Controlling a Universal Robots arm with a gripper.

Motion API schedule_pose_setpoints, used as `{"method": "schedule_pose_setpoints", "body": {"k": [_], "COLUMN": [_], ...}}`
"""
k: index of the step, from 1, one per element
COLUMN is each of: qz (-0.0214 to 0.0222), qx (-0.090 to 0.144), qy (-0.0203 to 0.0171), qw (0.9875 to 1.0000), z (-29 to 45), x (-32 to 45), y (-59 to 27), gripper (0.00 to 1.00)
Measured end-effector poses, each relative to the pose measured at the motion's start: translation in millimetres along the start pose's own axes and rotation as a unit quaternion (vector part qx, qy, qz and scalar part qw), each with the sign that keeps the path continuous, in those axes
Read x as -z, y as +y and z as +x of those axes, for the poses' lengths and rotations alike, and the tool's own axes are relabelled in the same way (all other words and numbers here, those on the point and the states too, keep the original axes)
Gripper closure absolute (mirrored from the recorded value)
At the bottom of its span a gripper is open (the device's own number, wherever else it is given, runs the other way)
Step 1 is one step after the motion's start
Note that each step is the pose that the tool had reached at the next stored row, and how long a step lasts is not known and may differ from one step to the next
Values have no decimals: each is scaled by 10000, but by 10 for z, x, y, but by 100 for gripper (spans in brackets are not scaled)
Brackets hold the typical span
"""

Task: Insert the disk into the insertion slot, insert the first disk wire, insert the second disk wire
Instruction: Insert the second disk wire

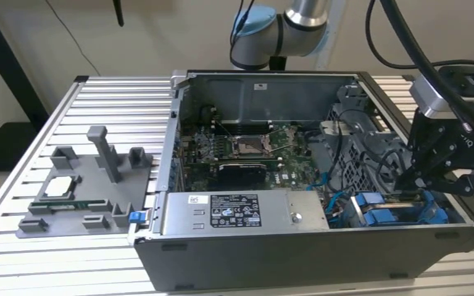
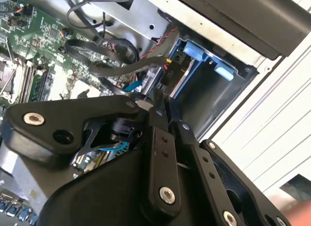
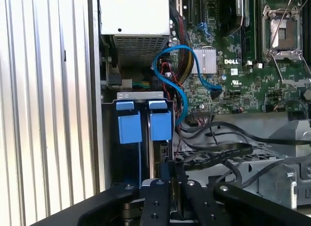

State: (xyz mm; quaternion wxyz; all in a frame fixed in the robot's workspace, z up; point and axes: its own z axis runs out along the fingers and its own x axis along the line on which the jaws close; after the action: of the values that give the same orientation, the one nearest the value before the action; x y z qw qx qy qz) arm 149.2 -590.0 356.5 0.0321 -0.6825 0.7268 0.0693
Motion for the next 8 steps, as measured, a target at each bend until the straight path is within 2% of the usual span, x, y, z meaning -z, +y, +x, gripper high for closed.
{"method": "schedule_pose_setpoints", "body": {"k": [4, 8], "qz": [-68, -92], "qx": [-10, -13], "qy": [4, -7], "qw": [10000, 10000], "z": [3, 9], "x": [-40, -87], "y": [-49, -79], "gripper": [100, 100]}}
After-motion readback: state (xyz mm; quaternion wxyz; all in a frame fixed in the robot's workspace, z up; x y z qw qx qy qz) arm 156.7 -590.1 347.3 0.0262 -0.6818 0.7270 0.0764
